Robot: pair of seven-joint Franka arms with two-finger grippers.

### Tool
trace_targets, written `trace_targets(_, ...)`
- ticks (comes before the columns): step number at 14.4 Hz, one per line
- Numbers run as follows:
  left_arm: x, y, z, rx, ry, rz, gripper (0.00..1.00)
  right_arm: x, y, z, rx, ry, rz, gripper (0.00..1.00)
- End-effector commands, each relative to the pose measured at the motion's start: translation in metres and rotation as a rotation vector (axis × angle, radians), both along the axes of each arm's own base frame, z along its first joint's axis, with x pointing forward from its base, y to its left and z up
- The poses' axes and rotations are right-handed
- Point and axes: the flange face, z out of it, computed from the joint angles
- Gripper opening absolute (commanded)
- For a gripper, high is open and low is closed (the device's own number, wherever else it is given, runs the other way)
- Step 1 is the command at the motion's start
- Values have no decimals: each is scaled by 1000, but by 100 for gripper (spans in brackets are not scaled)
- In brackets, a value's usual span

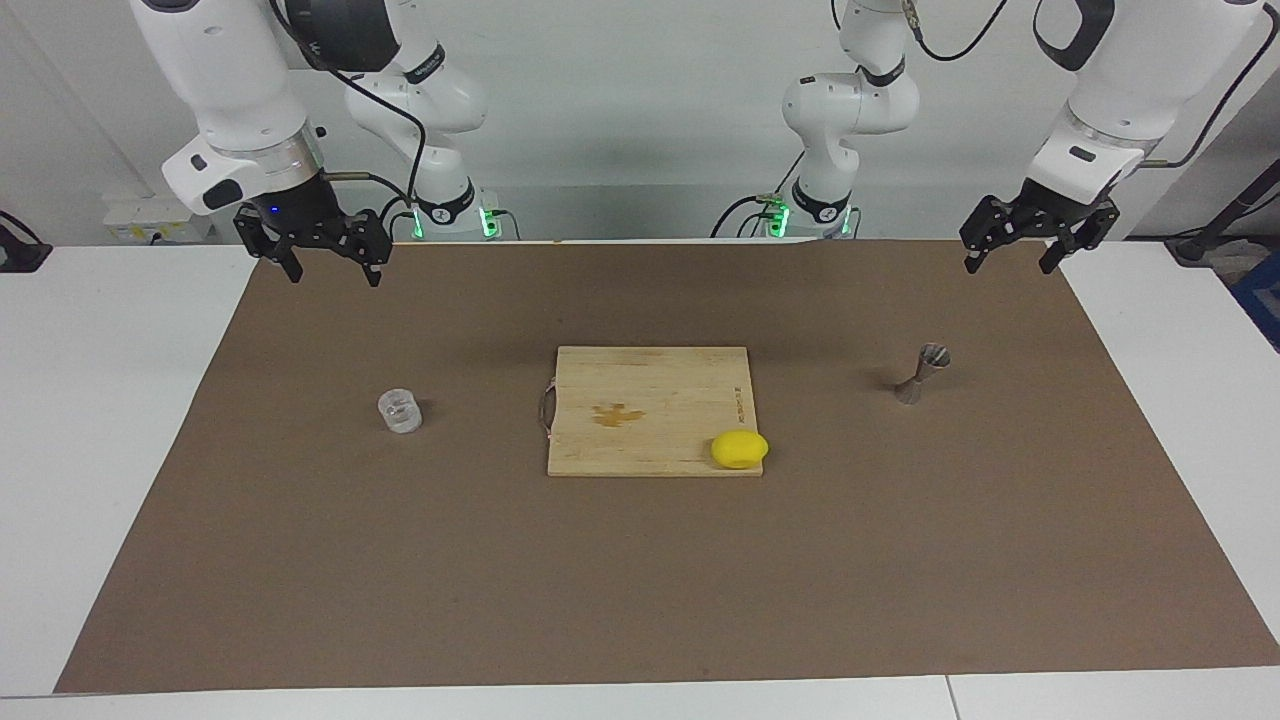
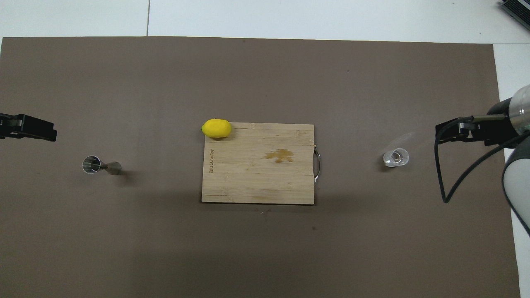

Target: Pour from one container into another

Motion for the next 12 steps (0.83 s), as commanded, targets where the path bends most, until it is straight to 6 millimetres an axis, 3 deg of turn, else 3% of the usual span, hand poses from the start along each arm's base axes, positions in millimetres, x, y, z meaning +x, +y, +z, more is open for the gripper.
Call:
trace_targets(1, 1, 0, -4, 3, -31, 26, 100, -2, 7, 3, -31, -7, 49, 100)
trace_targets(8, 36, 1, -38, -32, -87, 121, 100, -8, 3, -4, 31, 17, 31, 100)
trace_targets(12, 40, 3, -49, -29, -152, 134, 100, -9, 5, -6, 30, 22, 22, 100)
